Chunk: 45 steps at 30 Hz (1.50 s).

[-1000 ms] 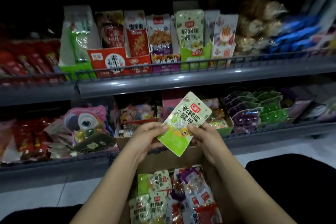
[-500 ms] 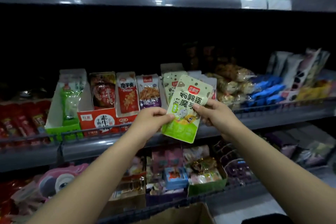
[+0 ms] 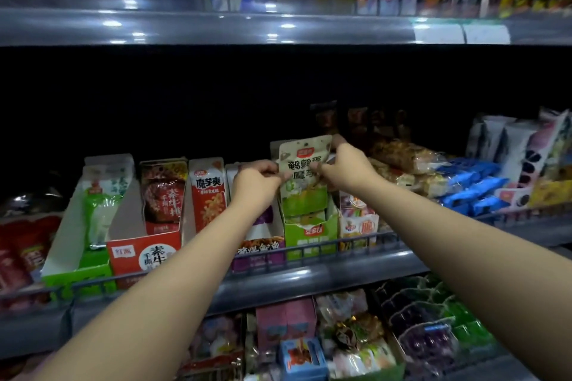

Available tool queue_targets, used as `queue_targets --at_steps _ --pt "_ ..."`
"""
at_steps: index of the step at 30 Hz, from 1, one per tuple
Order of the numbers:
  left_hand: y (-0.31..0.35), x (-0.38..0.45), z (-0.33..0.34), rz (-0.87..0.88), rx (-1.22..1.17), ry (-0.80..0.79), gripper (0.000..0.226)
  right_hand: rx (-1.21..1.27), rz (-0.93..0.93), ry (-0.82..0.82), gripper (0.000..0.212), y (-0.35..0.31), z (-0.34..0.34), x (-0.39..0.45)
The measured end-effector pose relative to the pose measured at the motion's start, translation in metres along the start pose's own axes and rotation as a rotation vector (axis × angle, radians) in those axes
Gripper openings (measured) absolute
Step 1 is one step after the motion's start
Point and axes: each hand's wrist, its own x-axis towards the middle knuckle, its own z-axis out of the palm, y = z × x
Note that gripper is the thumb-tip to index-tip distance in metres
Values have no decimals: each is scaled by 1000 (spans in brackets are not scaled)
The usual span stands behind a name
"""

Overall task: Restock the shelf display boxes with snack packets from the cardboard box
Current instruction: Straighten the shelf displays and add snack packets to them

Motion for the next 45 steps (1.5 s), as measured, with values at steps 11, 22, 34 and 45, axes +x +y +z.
queue_targets --at_steps 11,22,34,45 --pt "-27 19 17 -50 196 64 15 -149 116 -51 38 4 21 20" --pt "-21 2 20 -42 31 127 24 -5 54 32 46 11 20 0" --pt "-38 -137 9 76 -135 70 12 433 87 3 13 35 56 -127" --pt "-178 -261 24 -351 -121 -11 14 417 424 -200 6 122 155 -271"
